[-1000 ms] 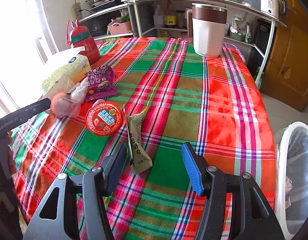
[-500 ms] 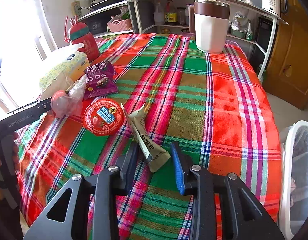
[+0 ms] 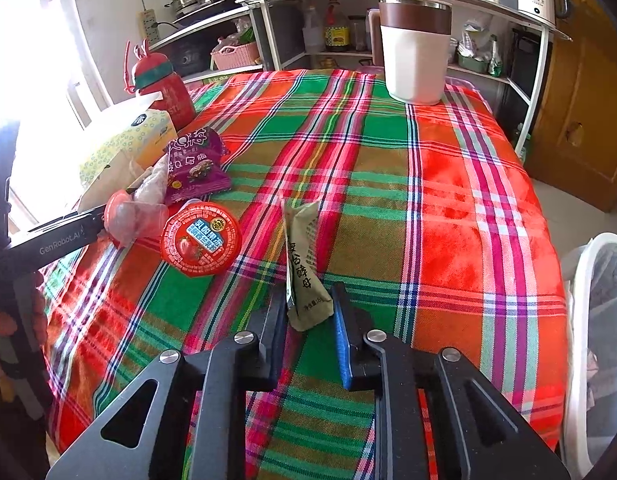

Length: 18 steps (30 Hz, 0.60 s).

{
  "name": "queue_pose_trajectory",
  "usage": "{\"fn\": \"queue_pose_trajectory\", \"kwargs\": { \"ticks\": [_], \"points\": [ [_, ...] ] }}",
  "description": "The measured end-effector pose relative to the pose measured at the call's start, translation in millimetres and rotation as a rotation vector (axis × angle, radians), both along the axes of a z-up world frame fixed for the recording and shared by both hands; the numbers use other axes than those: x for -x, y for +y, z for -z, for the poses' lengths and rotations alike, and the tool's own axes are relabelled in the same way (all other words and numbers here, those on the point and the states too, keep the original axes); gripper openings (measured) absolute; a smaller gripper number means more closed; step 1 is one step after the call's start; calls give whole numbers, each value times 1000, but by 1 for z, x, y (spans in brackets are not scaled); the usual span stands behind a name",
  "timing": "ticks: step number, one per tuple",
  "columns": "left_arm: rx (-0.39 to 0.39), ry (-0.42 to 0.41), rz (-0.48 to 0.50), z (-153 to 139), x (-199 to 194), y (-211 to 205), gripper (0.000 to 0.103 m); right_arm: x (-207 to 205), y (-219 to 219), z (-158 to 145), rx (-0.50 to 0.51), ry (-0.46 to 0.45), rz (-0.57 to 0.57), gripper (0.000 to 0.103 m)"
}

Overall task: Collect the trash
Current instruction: 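Grasp the tan wrapper strip with the right gripper while the left grasps the beige paper bag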

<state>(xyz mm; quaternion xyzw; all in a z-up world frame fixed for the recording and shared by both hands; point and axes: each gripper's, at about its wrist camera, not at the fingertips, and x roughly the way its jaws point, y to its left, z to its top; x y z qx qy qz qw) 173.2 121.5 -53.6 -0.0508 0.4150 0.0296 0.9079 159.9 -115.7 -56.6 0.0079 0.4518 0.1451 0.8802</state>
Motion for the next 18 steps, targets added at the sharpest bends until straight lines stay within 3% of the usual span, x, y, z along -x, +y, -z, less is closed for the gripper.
{"fn": "queue_pose_trajectory", "kwargs": {
  "ticks": [18],
  "points": [
    [50,-79,21,-23,39,-8,42,17,-15,-13,-24,-56,35,15]
  ]
}}
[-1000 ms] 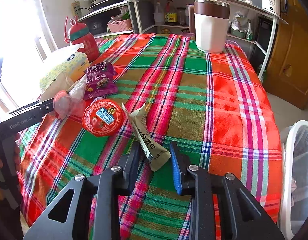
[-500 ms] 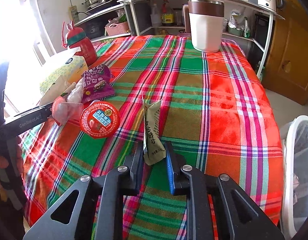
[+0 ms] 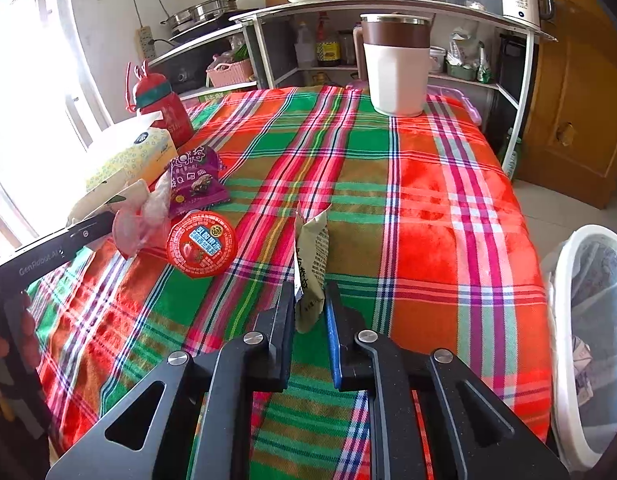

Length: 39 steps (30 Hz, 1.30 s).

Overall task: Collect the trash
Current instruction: 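Grasp the tan wrapper strip with the right gripper while the left grasps the beige paper bag, then carry the wrapper strip and paper bag together over the white bin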

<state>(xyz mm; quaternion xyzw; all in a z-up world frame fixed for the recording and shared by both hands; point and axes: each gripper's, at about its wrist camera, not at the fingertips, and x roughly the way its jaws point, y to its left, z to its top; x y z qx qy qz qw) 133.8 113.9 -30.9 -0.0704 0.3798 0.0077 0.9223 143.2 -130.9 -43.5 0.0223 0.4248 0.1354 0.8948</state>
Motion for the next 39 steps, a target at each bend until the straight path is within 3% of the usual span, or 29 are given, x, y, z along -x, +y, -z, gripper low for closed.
{"fn": "queue_pose_trajectory", "kwargs": {
  "ticks": [19,39],
  "points": [
    [35,-93,54,-30,35,-37,40,33,-43,-25,-50,-76,79,15],
    [66,-136,258,-45,41,-135,40,68,-117,-43,-69,-133,219,15]
  ]
}}
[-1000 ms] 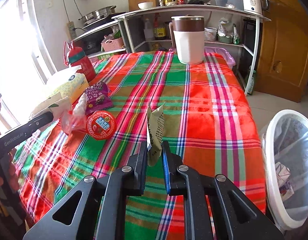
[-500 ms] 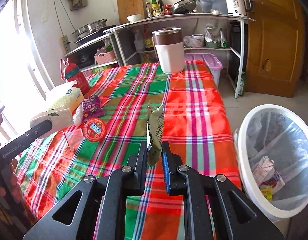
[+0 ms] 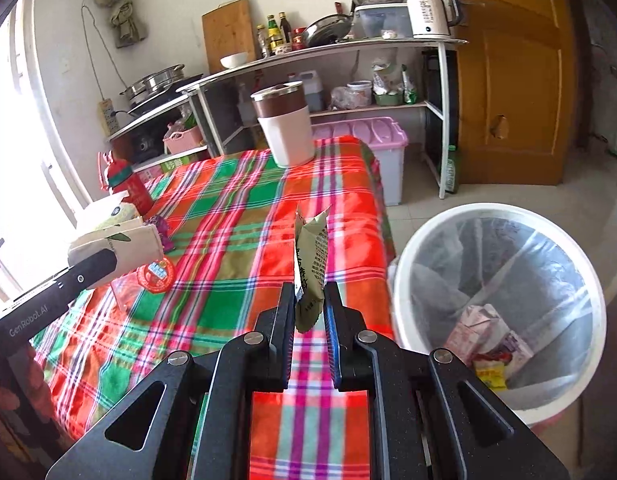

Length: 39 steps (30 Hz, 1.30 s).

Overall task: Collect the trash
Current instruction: 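Carry the wrapper strip and paper bag together over the white bin, then open both grippers to drop the strip and paper bag into the bin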

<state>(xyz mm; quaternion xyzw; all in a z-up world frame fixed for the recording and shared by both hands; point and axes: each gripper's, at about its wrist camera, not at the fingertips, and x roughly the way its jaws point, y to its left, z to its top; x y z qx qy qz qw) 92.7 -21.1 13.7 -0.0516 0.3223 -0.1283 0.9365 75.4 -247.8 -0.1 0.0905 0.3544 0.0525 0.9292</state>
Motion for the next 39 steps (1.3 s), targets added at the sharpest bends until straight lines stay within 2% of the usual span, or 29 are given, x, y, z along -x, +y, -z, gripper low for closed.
{"fn": "queue_pose_trajectory", "kwargs": {
  "ticks": [9,15,23,33,38,39],
  "points": [
    [4,1,139,0,1,-70,40,20,-52,-6,14,-6,100,15],
    [-5,30,231,6,0,-118,40,29,-85,-6,22,0,161,15],
    [-18,54,330,16,3,-174,40,39,-126,6,29,36,232,15],
    [-48,100,377,30,-1,-215,41,39,-163,24,21,90,292,15],
    [-51,126,387,36,-3,-224,45,35,-175,35,-18,137,309,18],
    [-55,124,383,36,-3,-224,45,35,-177,36,-18,141,312,23]
  ]
}}
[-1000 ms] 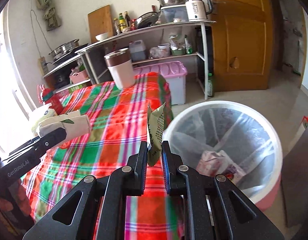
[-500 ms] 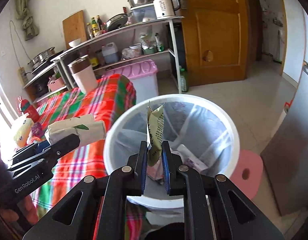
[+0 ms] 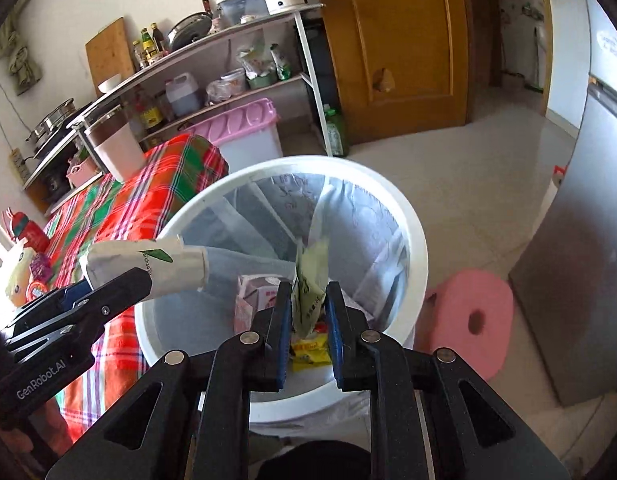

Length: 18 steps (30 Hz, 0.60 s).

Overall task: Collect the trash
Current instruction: 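Open both grippers to drop the strip and paper bag into the bin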

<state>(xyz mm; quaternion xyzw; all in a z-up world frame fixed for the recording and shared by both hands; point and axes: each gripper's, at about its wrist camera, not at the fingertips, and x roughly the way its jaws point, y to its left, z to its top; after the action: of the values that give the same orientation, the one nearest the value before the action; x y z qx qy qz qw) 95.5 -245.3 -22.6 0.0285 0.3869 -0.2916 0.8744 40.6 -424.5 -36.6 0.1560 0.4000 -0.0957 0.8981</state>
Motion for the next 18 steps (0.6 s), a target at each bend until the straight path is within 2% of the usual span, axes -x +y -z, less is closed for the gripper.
{"fn": "queue_pose_trajectory", "kwargs": {
  "ticks": [1,4,9,13,18],
  "points": [
    [0,4,0,1,0,0,45,1,0,1,4,2,3,27],
    [9,11,-1,1,0,2,46,3,0,2,6,-1,2,30],
    [19,8,-5,-3,0,10,48,6,2,0,5,-5,1,31],
    [-9,-41,-29,-9,5,19,49,6,10,-7,8,-18,-5,31],
    [11,-43,-53,-16,7,40,51,7,26,-17,19,-40,-27,31]
  ]
}}
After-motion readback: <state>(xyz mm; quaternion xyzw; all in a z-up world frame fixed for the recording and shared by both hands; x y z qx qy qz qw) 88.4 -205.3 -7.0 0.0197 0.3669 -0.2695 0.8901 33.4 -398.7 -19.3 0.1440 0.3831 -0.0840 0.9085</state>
